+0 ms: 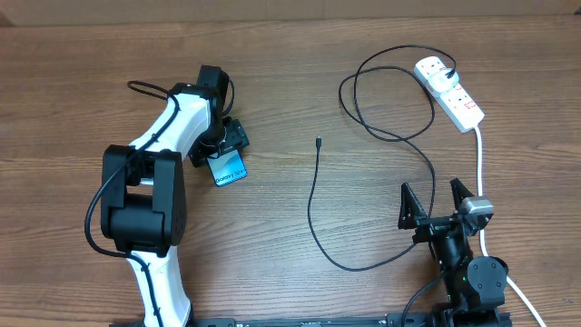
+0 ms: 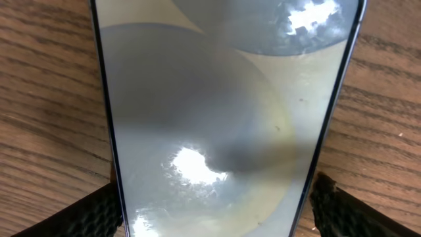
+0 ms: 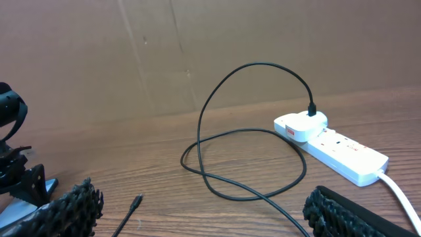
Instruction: Plug charger to phone and switch on socket
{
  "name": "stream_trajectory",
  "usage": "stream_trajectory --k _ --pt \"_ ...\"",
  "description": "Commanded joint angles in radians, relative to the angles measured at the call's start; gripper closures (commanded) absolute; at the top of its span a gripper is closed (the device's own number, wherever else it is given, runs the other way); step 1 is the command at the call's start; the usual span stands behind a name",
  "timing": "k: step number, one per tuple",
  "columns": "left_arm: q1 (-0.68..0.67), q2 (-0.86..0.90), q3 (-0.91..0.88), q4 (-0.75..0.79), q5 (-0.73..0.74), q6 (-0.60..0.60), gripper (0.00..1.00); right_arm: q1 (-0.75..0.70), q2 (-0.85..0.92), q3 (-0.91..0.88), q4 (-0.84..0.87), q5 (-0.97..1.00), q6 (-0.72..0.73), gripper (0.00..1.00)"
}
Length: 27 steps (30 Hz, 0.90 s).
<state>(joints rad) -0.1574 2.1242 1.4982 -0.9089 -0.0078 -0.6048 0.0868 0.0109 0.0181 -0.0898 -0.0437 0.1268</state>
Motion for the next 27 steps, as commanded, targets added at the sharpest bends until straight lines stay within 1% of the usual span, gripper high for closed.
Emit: stream_trajectory --k 1,4,6,18,20,22,25,27 --pt "-0.012 0.08 -0.064 -0.001 0.023 -0.024 0.1 0.005 -0.008 -0.01 0.006 0.013 -0.004 0.0" --pt "-0.012 0.08 -0.064 0.002 0.023 -0.024 0.09 0.005 -0.008 -0.01 0.006 0.013 -0.004 0.0" --pt "-0.012 0.08 -0.064 0.002 0.023 -0.024 0.0 0.005 -0.008 -0.01 0.006 0.013 -0.004 0.0" --pt "-0.011 0.08 -0.064 0.01 -0.004 -0.016 0.0 0.005 -0.008 -0.01 0.006 0.013 -0.004 0.0" --pt "-0.008 0.08 -0.064 0.013 -0.003 -0.016 0.14 0.005 -0.008 -0.01 0.006 0.013 -0.004 0.0" --pt "-0.006 0.08 -0.064 0.013 -0.003 -0.016 0.23 0.005 -0.008 -0.01 0.006 0.013 -0.004 0.0" --pt "-0.006 0.08 -0.064 0.013 -0.003 -0.016 0.24 0.005 -0.008 -0.01 0.006 0.013 -0.004 0.0" --pt "-0.006 0.08 -0.064 0.013 -0.003 -0.016 0.3 0.005 -0.008 -0.01 0.006 0.013 -0.004 0.0"
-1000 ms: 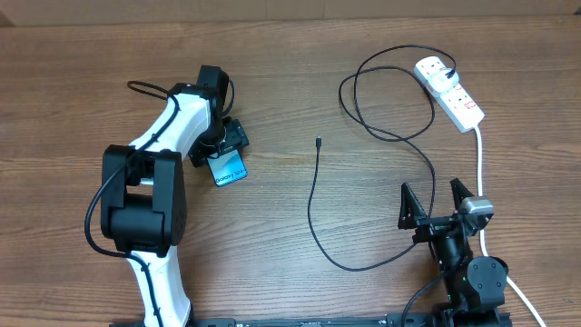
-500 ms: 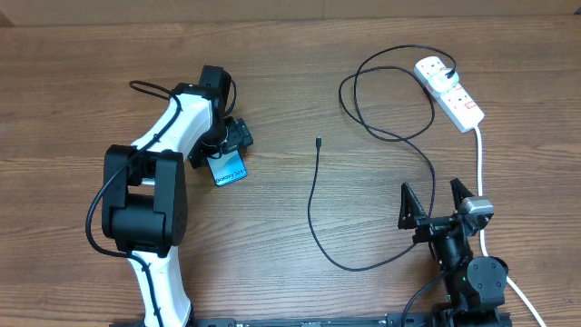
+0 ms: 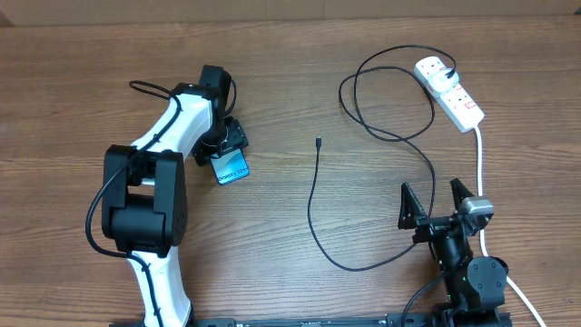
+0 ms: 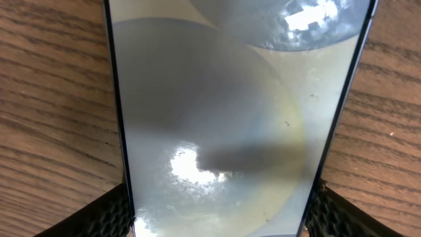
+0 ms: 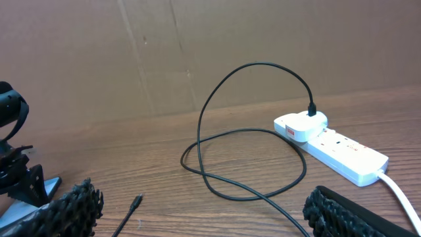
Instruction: Plug charger to phone and switch on socket
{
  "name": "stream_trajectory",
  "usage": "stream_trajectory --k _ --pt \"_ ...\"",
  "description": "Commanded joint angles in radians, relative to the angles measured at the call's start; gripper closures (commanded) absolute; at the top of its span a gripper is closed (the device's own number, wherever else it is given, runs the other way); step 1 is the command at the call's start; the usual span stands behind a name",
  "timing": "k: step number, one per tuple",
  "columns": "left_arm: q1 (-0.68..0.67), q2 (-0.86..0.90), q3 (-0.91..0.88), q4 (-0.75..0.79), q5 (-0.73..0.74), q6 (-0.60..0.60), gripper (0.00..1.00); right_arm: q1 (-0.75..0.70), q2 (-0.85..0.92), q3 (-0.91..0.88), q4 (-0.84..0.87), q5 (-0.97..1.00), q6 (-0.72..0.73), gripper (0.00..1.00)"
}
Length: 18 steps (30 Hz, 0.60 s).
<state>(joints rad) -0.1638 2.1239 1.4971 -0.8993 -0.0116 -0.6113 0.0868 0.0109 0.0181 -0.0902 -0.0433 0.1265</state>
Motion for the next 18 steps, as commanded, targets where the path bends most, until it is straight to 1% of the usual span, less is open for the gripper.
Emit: stream_trajectory --k 1,2,5,13,15,18 --pt "0.001 0.08 -0.063 0.004 0.0 -0.009 0.35 0.005 -0.008 -0.01 0.006 0.013 -0.003 0.0" --pt "0.001 0.08 -0.063 0.007 0.0 -0.009 0.37 0.005 -0.008 -0.01 0.006 0.013 -0.003 0.0" --pt "0.001 0.08 -0.063 0.01 -0.007 -0.009 0.38 0.005 -0.008 -0.01 0.006 0.013 -0.003 0.0" --pt "0.002 0.08 -0.061 0.01 -0.018 0.016 0.37 0.005 -0.008 -0.01 0.007 0.013 -0.003 0.0" --pt "0.008 0.079 -0.051 -0.004 -0.014 0.029 0.37 0.005 -0.008 -0.01 0.006 0.013 -0.003 0.0" --pt "0.031 0.079 0.0 -0.063 -0.01 0.029 0.39 0.005 -0.008 -0.01 0.006 0.013 -0.003 0.0"
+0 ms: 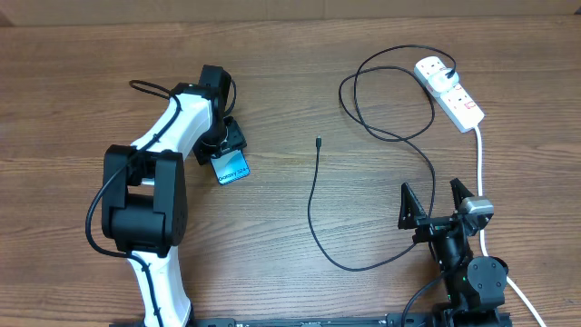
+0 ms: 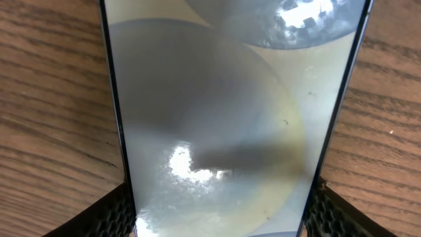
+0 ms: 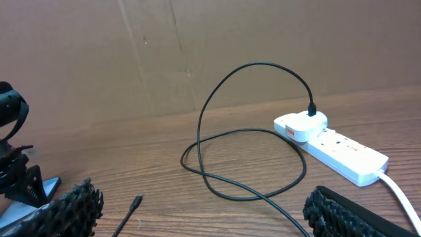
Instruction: Plug charger to phone and switch on socket
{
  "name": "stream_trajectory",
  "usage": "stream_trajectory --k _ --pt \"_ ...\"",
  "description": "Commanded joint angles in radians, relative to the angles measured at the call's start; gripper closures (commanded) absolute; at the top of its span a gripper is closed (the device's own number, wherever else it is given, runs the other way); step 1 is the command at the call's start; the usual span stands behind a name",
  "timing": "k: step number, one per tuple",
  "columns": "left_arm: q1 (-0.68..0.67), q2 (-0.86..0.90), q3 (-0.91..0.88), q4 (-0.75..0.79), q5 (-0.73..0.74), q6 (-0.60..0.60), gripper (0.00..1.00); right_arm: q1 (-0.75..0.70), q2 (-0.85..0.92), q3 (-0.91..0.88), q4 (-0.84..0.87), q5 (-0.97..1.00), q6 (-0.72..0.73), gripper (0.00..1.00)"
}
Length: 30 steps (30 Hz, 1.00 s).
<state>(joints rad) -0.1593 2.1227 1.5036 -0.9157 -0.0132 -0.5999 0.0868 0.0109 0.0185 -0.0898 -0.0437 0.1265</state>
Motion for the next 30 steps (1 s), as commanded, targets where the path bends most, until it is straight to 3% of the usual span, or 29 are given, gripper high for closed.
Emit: stream_trajectory --k 1,5,9,12,15,21,30 --pt "0.032 0.08 0.011 -0.062 -0.003 0.018 0.41 0.005 -0.008 -0.01 0.006 0.013 -0.003 0.0" --pt "0.052 0.08 0.103 -0.138 0.048 0.021 0.52 0.005 -0.008 -0.01 0.006 0.013 -0.003 0.0" --pt "0.056 0.08 0.171 -0.195 0.074 0.029 0.73 0.005 -0.008 -0.01 0.006 0.013 -0.003 0.0" --pt "0.056 0.08 0.181 -0.204 0.073 0.029 0.79 0.005 -0.008 -0.01 0.006 0.013 -0.003 0.0" --pt "0.056 0.08 0.181 -0.206 0.07 0.028 0.96 0.005 -0.008 -0.01 0.006 0.013 -0.003 0.0" --pt "0.056 0.08 0.194 -0.23 0.106 0.028 0.96 0.005 -0.008 -0.01 0.006 0.013 -0.003 0.0" --pt "0.063 0.08 0.339 -0.419 0.364 0.028 0.96 0.005 -0.008 -0.01 0.006 0.013 -0.003 0.0"
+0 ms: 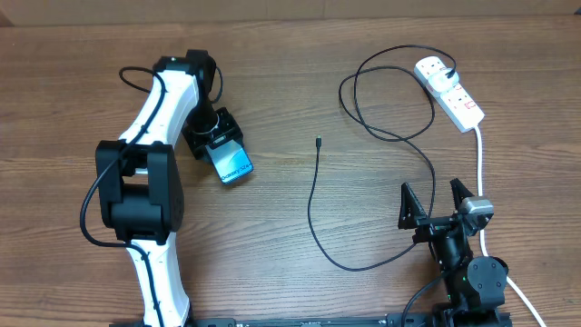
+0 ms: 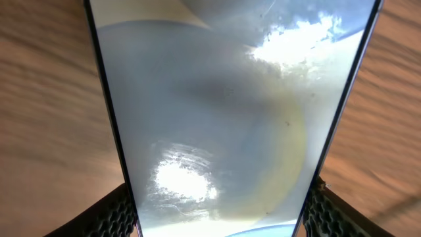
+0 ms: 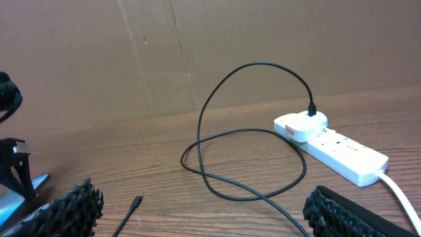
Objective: Plug charger to phone and switch on socket
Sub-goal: 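Rotate the held phone with the left gripper toward the table center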
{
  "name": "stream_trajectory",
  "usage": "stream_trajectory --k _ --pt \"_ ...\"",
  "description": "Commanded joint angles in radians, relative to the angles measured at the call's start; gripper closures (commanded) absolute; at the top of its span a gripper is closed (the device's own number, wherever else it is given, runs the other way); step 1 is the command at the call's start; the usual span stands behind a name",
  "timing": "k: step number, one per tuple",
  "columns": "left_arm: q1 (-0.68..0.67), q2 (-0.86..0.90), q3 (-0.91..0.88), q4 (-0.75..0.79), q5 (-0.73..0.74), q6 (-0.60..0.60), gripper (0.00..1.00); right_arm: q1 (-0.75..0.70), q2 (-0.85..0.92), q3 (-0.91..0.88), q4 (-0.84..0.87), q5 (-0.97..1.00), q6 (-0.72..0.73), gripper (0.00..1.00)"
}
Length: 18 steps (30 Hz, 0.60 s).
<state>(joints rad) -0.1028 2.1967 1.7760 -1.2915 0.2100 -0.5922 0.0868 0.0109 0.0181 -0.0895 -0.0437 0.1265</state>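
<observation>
My left gripper [image 1: 221, 145] is shut on the phone [image 1: 232, 162], its fingers [image 2: 115, 214] pressed against both long edges. The phone's glossy screen [image 2: 223, 112] fills the left wrist view, held above blurred wood. The black charger cable [image 1: 311, 204] lies mid-table with its free plug tip [image 1: 319, 142] pointing away from me; in the right wrist view the tip [image 3: 137, 199] rests on the wood. The cable's other end enters the white adapter [image 1: 432, 68] on the power strip [image 1: 457, 96]. My right gripper [image 1: 440, 207] stands open at the front right with nothing in it.
The strip's white lead [image 1: 481, 173] runs down the right side past my right arm. The cable makes a big loop [image 1: 386, 91] at the back right. A brown cardboard wall [image 3: 197, 52] backs the table.
My left arm has swung back and to the left with the phone still in its grip. The phone now hangs off the table, with blurred wood behind it. The right arm and cable have not moved.
At first my left gripper sat around the phone on the wood, fingers close beside its edges. At the two following moments the fingers were tight on both edges, the phone still low. Now it is raised. The right gripper stayed open and still throughout.
</observation>
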Motion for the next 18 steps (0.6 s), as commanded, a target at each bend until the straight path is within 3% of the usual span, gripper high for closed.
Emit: stream_trajectory --k 1,8,18 --pt "0.011 0.006 0.079 -0.064 0.19 0.021 0.96 0.005 -0.008 -0.01 0.006 0.013 -0.003 0.0" --pt "0.041 0.006 0.093 -0.119 0.566 0.02 0.96 0.005 -0.008 -0.01 0.006 0.013 -0.003 0.0" --pt "0.077 0.006 0.093 -0.217 0.877 0.001 0.96 0.005 -0.008 -0.01 0.006 0.013 -0.003 0.0"
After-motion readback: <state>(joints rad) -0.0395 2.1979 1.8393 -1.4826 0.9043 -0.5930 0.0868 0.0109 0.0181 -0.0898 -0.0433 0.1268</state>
